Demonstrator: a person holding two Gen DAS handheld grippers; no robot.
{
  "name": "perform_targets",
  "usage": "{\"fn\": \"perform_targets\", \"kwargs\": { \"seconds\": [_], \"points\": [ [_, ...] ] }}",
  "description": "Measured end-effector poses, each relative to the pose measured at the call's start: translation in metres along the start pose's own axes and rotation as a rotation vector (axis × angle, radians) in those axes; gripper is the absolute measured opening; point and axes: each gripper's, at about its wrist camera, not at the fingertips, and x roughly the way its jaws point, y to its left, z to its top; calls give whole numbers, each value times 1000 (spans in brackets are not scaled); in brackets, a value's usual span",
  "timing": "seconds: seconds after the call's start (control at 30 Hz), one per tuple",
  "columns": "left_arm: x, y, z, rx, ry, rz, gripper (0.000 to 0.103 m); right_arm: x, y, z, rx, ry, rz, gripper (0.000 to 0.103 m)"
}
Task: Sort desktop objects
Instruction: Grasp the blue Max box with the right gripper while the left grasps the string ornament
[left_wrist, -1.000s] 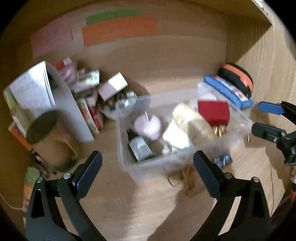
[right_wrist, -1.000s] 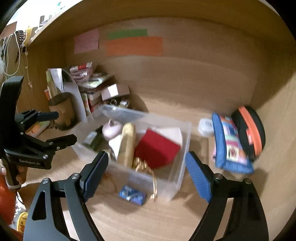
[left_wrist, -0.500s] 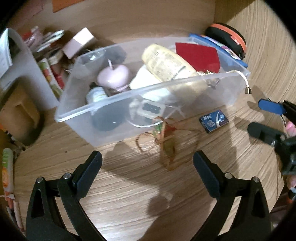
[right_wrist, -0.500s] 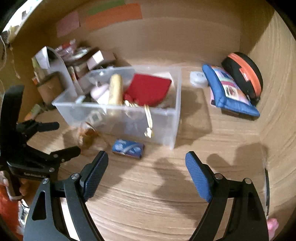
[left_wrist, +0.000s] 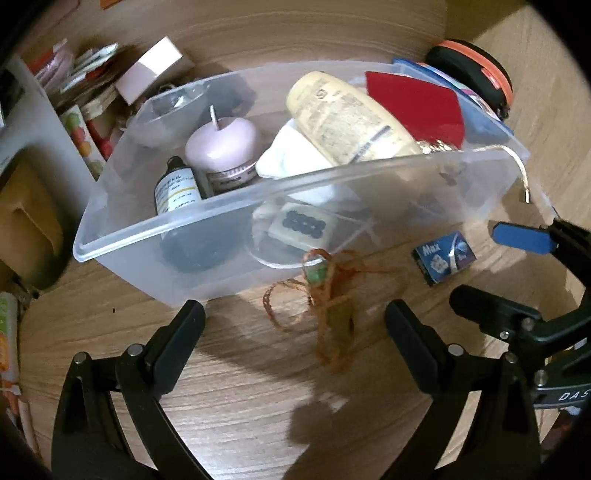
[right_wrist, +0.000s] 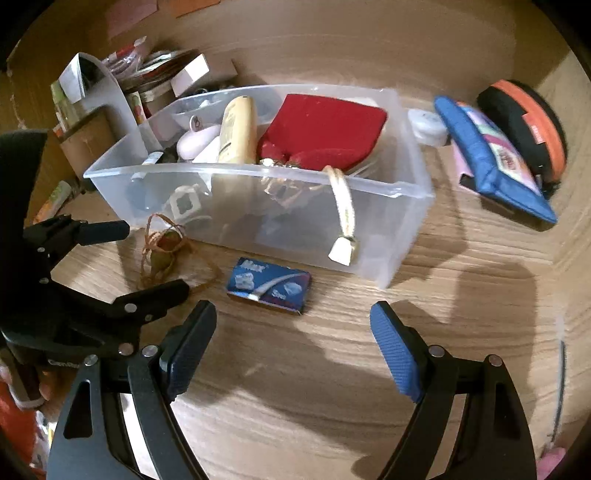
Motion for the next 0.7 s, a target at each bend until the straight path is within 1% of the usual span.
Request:
{"fn": "perform_targets", "kwargs": {
  "seconds": [0.2,0.4,0.47,0.53,0.63,0.7],
  "points": [
    [-2,2,-2,-12,-8,2,97,6,1,3,4,17,25,83],
    [-6,3,-5,-17,-20,1,90,9,8,5,-31,4,-5,81],
    [-8,1,-6,-13,-24,-2,84,9,11,4,-47,3,-16,78],
    [-11,-2,-7,-4,-34,-5,79,12,13,5,-65,3,-37,72],
    [-13,-3,-9,-7,-40,-4,74,12,16,5,-78,2,-37,69],
    [-11,-8,-9,-11,-43,-1,71,13,16,7,-76,2,-37,69]
  ]
}}
